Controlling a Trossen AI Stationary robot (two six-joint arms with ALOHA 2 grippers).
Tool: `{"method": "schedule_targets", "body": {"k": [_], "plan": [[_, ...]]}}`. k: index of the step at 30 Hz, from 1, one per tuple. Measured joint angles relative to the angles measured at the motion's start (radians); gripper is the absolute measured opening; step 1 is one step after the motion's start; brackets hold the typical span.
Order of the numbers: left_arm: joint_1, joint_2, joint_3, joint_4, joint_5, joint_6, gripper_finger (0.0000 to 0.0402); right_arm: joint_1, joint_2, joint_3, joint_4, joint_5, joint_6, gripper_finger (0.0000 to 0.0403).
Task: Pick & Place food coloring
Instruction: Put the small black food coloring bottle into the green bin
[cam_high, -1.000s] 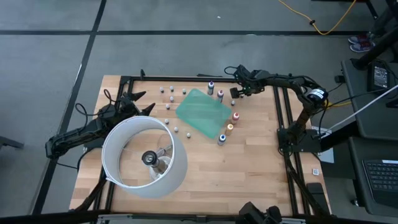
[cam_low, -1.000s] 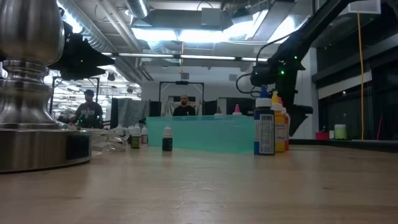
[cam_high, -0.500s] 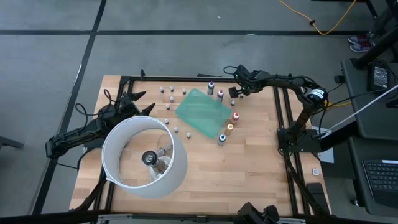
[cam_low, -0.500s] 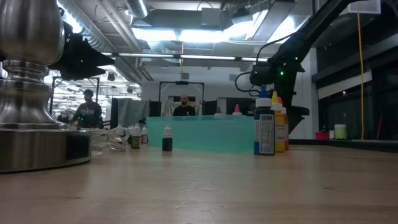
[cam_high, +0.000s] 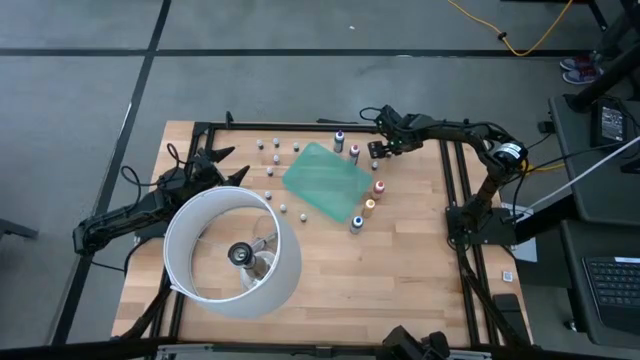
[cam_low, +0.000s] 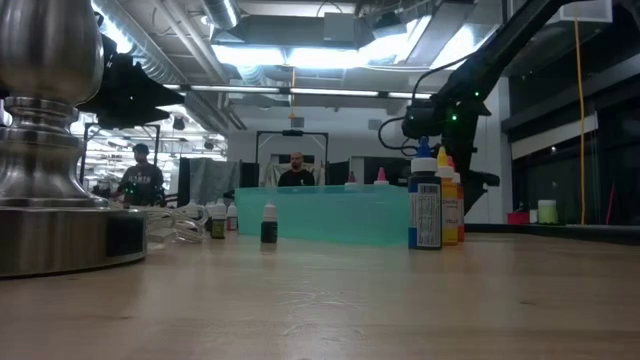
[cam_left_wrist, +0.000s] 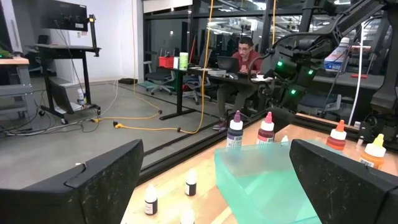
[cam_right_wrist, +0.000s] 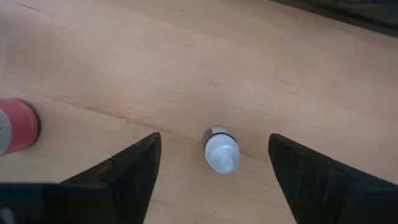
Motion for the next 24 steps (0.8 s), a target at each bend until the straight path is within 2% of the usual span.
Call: {"method": "schedule_targets", "body": {"k": [12, 24], "plan": [[0.0, 0.0, 0.0, 0.0, 0.0, 0.0, 0.04, 0.0, 0.0, 0.0, 0.001, 0.0, 0.0, 0.0212], [0.0, 0.0, 0.0, 0.0, 0.0, 0.0, 0.04, 0.0, 0.0, 0.0, 0.005, 0.003, 0.003, 0.0113]]}}
